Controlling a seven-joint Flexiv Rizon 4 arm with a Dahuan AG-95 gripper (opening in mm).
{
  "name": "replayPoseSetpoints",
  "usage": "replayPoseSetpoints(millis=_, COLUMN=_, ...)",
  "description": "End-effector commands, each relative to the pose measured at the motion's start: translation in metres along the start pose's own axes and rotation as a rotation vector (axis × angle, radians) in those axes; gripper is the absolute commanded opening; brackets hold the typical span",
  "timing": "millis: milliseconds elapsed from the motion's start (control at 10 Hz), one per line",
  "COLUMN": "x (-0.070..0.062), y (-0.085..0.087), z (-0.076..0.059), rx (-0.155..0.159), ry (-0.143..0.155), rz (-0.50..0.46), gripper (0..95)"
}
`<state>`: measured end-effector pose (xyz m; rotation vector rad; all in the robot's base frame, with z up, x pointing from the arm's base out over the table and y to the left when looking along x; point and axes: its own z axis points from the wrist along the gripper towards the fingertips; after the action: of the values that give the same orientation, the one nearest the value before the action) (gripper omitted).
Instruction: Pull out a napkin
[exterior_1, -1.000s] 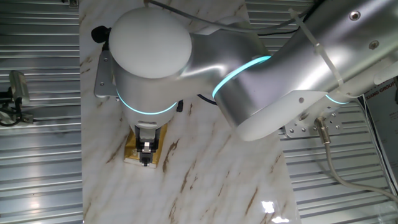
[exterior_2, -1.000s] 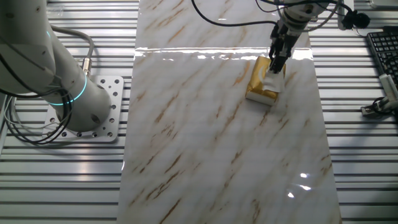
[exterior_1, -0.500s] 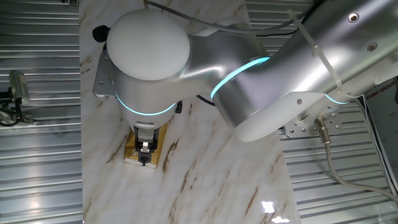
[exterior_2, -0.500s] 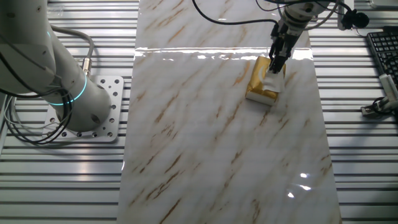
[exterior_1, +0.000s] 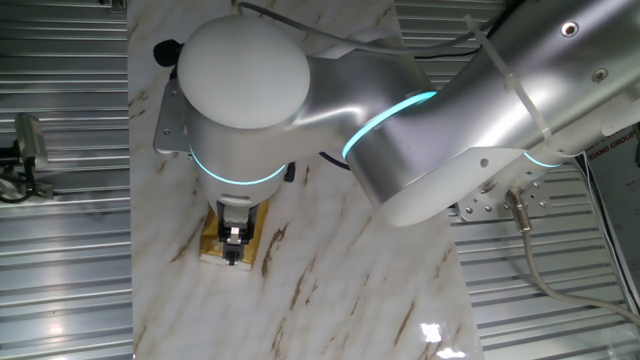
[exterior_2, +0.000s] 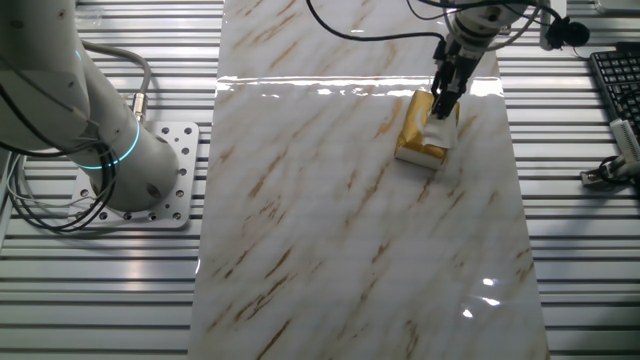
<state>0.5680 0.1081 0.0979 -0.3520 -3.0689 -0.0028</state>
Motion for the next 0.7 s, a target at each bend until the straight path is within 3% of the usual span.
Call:
replayPoseSetpoints(millis=100, x=0.0004, y=-0.0021, z=0.0028, rx=-0.001, ry=-0.007, rz=-0.001, gripper=57.0)
replayPoseSetpoints(millis=700, x=0.0051, y=-0.0106, z=0.0101, rx=-0.001, ry=-0.016, rz=-0.009, gripper=57.0)
